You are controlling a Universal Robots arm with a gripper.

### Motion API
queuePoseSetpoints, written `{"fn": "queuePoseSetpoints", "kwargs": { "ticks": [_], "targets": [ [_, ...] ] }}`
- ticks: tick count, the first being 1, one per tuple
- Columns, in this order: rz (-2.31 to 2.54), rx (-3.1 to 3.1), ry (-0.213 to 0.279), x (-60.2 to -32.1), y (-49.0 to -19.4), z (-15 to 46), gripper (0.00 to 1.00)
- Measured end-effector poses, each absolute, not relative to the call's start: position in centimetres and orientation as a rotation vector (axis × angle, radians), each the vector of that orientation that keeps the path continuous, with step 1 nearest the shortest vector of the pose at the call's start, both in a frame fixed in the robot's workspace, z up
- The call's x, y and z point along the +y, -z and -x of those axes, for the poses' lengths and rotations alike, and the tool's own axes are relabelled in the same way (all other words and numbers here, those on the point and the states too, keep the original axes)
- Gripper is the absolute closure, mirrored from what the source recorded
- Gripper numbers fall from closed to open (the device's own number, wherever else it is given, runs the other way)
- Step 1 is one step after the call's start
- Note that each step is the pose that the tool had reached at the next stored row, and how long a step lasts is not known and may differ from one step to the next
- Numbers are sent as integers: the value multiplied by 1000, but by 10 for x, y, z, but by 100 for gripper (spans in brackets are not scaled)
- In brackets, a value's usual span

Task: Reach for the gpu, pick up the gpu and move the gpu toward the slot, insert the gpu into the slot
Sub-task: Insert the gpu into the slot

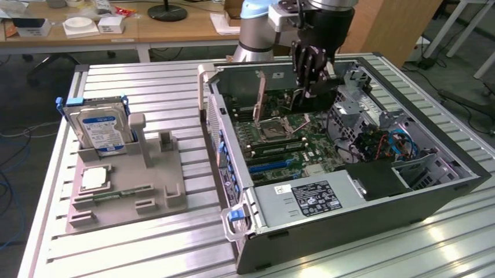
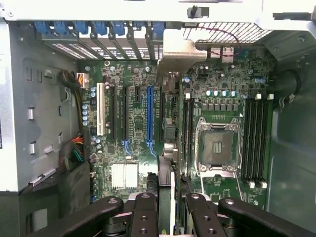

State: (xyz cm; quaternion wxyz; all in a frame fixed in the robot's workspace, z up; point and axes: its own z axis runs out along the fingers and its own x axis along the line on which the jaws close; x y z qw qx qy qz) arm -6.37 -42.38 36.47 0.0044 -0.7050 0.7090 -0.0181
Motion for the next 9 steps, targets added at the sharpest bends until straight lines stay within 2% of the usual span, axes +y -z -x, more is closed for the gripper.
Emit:
{"fn": "queuePoseSetpoints", "kwargs": {
  "ticks": [9],
  "targets": [
    [2209, 2221, 57, -424, -351, 65, 74]
  ]
}}
